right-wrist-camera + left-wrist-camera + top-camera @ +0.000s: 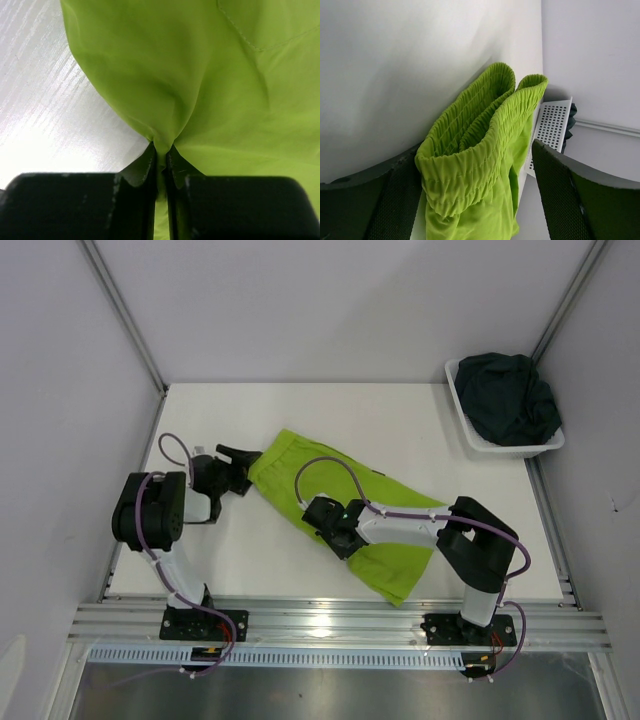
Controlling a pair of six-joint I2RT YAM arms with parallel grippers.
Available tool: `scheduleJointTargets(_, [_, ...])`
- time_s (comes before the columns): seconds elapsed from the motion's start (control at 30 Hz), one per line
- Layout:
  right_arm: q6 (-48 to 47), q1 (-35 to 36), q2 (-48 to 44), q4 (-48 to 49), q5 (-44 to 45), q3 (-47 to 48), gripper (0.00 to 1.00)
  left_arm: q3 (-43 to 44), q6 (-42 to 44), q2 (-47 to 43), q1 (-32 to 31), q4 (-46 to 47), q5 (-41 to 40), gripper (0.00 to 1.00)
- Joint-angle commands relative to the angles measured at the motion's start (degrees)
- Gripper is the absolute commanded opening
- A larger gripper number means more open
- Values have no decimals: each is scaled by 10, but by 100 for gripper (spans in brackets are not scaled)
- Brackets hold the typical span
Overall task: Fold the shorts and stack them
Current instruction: Fold the shorts
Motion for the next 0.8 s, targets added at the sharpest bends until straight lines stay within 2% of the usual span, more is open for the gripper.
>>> scheduleJointTargets(0.0, [-11,3,-19,-12,-13,20,10,22,11,25,-7,32,1,85])
scheduleJointTargets(0.1, [-10,4,-19,-12,-15,21,9,27,20,24,-8,37,2,80])
scheduleJointTargets(0.23, [-13,5,-17,-12,-15,20,9,36,22,35,-7,69,28,65])
scheduleJointTargets(0.3, [-13,5,-15,-12,-15,21,9,41,26,41,-7,60,31,65])
scheduleJointTargets(0.43, [-19,5,-14,-13,-14,21,9,67,50,41,-32,16,57,75])
scheduleJointTargets(0.6, [-21,3,-12,-14,-14,29,9,78,63,38,-40,-3,59,74])
scheduleJointTargets(0.7, [-21,2,-13,-14,-17,34,9,96,59,57,-41,-17,70,67])
scheduleJointTargets(0.77, [-21,2,-15,-13,-21,35,9,106,53,78,-40,-10,79,53])
